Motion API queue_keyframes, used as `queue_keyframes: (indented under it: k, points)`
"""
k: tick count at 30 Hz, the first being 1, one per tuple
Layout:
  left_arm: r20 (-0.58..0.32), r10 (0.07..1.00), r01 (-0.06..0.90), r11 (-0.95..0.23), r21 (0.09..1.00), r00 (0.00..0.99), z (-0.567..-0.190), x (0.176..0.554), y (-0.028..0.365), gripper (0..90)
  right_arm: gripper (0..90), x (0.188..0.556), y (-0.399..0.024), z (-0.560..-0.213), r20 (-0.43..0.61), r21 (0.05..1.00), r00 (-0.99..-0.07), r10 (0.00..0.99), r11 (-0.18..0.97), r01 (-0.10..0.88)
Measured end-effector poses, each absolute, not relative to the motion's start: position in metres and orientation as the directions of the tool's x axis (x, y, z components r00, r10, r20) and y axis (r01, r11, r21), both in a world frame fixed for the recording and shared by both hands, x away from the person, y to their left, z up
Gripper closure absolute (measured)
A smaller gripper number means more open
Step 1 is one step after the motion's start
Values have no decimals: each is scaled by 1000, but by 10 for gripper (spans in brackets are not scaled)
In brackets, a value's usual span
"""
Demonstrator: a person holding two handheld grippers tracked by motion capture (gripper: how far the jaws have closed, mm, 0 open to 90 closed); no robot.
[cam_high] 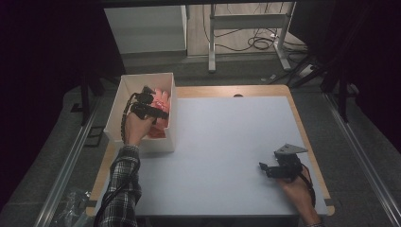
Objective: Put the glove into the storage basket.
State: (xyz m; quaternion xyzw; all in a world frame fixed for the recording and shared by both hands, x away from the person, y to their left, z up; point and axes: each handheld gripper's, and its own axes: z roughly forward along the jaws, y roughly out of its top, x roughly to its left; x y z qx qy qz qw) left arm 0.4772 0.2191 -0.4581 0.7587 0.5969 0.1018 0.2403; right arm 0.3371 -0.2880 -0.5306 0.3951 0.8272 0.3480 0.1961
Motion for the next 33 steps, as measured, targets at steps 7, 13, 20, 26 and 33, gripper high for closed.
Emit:
queue_keyframes:
  k: [7, 13, 20, 26, 33]
  points:
    - [-118, 951, 820, -181, 542, 288, -456, 468, 224, 44, 204, 337, -288, -531, -50, 731, -611, 790, 446, 517]
    - [-119, 944, 792, -184, 583, 308, -456, 460, 227, 38, 204, 337, -288, -531, -50, 731, -611, 790, 446, 517]
    - [-110, 940, 768, -192, 611, 322, -453, 452, 226, 26, 204, 337, -288, -531, -50, 731, -611, 790, 446, 517]
    - [-98, 934, 738, -204, 643, 344, -448, 443, 226, 24, 204, 337, -288, -531, -50, 731, -611, 790, 446, 517]
    - [-73, 925, 705, -232, 670, 373, -443, 431, 228, 25, 204, 337, -288, -531, -50, 731, -611, 790, 446, 517]
